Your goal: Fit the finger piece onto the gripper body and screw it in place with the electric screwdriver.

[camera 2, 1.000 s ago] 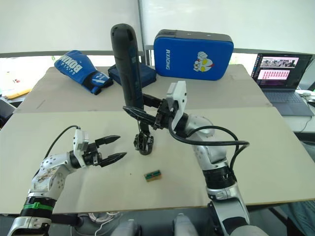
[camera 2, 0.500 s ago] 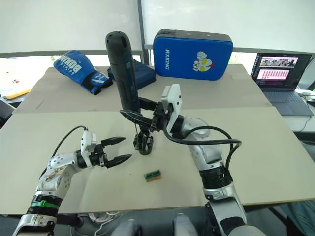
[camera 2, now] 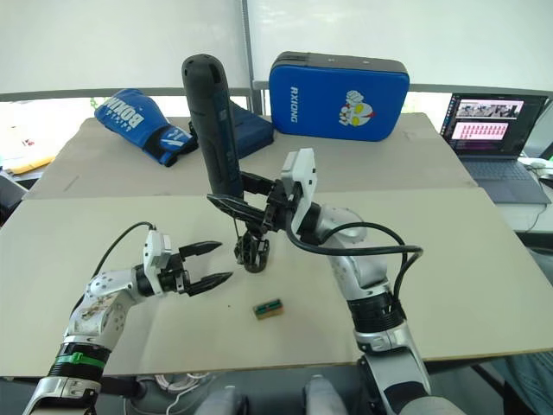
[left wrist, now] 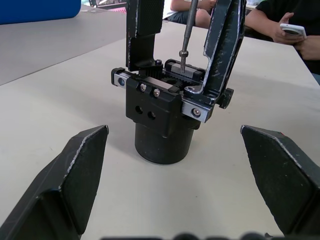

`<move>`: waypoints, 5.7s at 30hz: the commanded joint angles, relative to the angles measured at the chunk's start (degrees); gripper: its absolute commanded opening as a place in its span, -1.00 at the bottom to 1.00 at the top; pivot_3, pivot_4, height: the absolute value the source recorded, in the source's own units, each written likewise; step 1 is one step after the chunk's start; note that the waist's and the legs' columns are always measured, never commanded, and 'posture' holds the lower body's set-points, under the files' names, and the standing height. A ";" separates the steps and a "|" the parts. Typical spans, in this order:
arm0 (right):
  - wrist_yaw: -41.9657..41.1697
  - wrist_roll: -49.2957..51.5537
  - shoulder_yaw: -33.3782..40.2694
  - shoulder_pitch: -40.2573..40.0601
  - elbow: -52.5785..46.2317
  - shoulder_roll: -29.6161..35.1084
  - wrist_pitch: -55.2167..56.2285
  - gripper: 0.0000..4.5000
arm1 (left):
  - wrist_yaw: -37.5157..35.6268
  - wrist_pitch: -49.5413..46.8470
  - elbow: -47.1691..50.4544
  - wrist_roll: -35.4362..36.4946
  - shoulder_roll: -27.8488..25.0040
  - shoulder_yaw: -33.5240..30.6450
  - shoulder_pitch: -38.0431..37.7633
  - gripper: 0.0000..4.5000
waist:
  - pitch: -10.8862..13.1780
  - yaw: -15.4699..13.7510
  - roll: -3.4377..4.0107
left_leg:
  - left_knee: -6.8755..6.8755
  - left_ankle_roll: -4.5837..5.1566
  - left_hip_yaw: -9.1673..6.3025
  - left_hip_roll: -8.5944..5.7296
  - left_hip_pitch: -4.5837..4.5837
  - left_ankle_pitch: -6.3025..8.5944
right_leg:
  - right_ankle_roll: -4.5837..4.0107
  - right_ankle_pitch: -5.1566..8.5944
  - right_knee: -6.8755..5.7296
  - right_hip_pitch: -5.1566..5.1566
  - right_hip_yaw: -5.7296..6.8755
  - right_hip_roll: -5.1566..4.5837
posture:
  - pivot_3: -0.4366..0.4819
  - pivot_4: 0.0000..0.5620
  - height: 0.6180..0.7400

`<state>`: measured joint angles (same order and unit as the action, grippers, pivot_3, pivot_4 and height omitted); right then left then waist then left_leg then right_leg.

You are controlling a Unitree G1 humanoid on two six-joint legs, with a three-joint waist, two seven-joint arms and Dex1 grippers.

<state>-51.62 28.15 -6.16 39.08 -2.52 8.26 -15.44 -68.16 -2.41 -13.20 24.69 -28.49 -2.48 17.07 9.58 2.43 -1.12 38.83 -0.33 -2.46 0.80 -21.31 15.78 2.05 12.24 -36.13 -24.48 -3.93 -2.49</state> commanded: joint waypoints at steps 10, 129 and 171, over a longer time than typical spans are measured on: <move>-0.92 0.56 -0.11 -0.36 -2.55 0.32 1.35 -0.15 | 0.20 -0.14 2.82 0.18 0.17 0.37 -0.38 1.00 | 0.00 0.00 0.00 | 0.00 0.00 0.00 0.00 0.00 0.00 | 0.00 0.00 0.00 0.00 0.00 0.00 | -0.05 -0.47 1.00; -0.26 -0.76 -1.17 -1.22 -1.05 0.88 1.05 -0.15 | 3.60 8.32 -19.25 -11.34 9.62 6.82 12.84 1.00 | 0.00 -0.02 -0.01 | 0.01 0.00 -0.03 -0.04 0.00 0.00 | 0.00 0.00 -0.01 0.03 0.01 0.00 | -0.05 -0.47 1.00; 2.16 -5.86 -4.96 -4.57 1.48 3.20 0.17 -0.15 | 5.24 4.31 -12.81 -12.27 10.47 8.73 8.64 0.21 | -0.11 -0.05 -0.01 | 0.01 0.00 -0.08 -0.06 0.12 0.00 | 0.01 0.00 0.00 0.17 0.04 0.00 | -0.05 -0.47 1.00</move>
<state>-49.79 24.92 -9.94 36.53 -2.81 10.09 -14.27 -61.84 3.04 -27.55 12.09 -18.38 4.92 26.83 9.47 2.38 -1.13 38.83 -0.32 -2.53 0.75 -21.18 15.78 2.06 12.24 -36.13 -24.29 -3.90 -2.49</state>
